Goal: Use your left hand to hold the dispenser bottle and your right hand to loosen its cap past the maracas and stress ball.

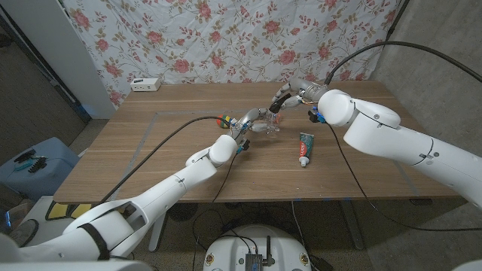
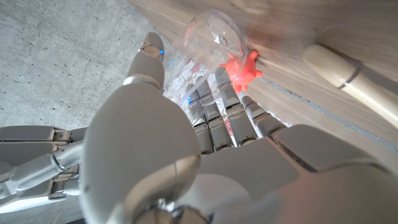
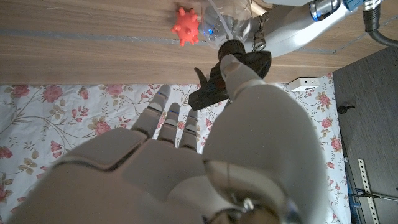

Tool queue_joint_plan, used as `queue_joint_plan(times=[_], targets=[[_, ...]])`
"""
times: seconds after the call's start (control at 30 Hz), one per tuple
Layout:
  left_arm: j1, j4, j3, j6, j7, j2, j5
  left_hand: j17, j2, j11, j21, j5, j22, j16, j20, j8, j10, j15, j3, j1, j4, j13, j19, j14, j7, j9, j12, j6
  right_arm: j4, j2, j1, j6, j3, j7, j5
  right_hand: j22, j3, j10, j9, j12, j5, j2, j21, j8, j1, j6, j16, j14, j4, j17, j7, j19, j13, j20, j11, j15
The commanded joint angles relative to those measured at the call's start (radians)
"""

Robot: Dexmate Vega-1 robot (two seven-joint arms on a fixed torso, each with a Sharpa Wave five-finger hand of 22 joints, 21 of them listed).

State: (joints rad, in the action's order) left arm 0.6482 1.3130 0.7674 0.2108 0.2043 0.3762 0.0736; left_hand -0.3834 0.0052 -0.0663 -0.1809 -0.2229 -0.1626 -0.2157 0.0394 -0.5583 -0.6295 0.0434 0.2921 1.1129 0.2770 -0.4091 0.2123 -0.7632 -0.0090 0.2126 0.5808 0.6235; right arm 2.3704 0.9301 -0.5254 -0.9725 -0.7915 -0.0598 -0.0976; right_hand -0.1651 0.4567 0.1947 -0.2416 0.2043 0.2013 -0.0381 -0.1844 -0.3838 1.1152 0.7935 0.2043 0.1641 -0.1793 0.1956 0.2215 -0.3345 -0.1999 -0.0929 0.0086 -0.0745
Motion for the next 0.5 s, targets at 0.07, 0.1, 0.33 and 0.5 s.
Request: queue_joint_plan(times=[0.07,0.1,0.33,0.5], targets=[[0.014,0.019,-0.005,-0.01,0.006,0.007,0.0,-0.003,0.119,-0.059,-0.003,-0.004,-0.003,-0.006,0.048,-0.007,-0.065,0.107,0.127,-0.104,-0.122,-0.159,0.007,-0.049,-0.032,0.003,0.005,0.068,-0.006,-0.004,-0.02,0.031,0.027,0.004,0.012,-0.002,0.008,0.01,-0.002,0.003,-0.004,-0.004,-0.001,-0.01,0.019,0.025,0.01,0.006,-0.001,0.003,0.0,0.005,-0.001,0.004,-0.015,0.007],[0.015,0.019,-0.005,-0.01,0.007,0.007,0.0,-0.003,0.119,-0.058,-0.002,-0.004,-0.003,-0.005,0.048,-0.007,-0.067,0.108,0.128,-0.103,-0.121,-0.159,0.007,-0.049,-0.031,0.003,0.006,0.069,-0.006,-0.002,-0.021,0.035,0.027,0.003,0.011,-0.002,0.008,0.01,-0.002,0.003,-0.004,-0.004,-0.001,-0.01,0.02,0.026,0.01,0.006,-0.001,0.003,0.0,0.006,-0.001,0.004,-0.014,0.007],[0.017,0.019,-0.004,-0.009,0.01,0.004,0.001,-0.003,0.119,-0.059,-0.003,-0.004,-0.003,-0.005,0.048,-0.007,-0.066,0.107,0.128,-0.104,-0.122,-0.159,0.007,-0.048,-0.032,0.003,0.006,0.069,-0.004,0.001,-0.023,0.035,0.032,-0.002,0.011,-0.002,0.008,0.013,-0.001,0.003,-0.004,-0.005,-0.001,-0.012,0.026,0.034,0.011,0.008,0.0,0.003,0.0,0.006,-0.001,0.006,-0.015,0.006],[0.019,0.022,-0.004,-0.011,0.011,0.005,0.002,-0.003,0.119,-0.058,-0.002,-0.004,-0.003,-0.005,0.047,-0.007,-0.067,0.108,0.129,-0.105,-0.121,-0.159,0.007,-0.049,-0.031,0.003,0.006,0.068,-0.002,0.004,-0.019,0.031,0.032,-0.015,0.015,-0.002,0.007,0.012,0.0,0.002,-0.005,-0.005,-0.001,-0.01,0.027,0.032,0.011,0.006,0.001,0.004,0.001,0.006,-0.001,0.005,-0.014,0.007]])
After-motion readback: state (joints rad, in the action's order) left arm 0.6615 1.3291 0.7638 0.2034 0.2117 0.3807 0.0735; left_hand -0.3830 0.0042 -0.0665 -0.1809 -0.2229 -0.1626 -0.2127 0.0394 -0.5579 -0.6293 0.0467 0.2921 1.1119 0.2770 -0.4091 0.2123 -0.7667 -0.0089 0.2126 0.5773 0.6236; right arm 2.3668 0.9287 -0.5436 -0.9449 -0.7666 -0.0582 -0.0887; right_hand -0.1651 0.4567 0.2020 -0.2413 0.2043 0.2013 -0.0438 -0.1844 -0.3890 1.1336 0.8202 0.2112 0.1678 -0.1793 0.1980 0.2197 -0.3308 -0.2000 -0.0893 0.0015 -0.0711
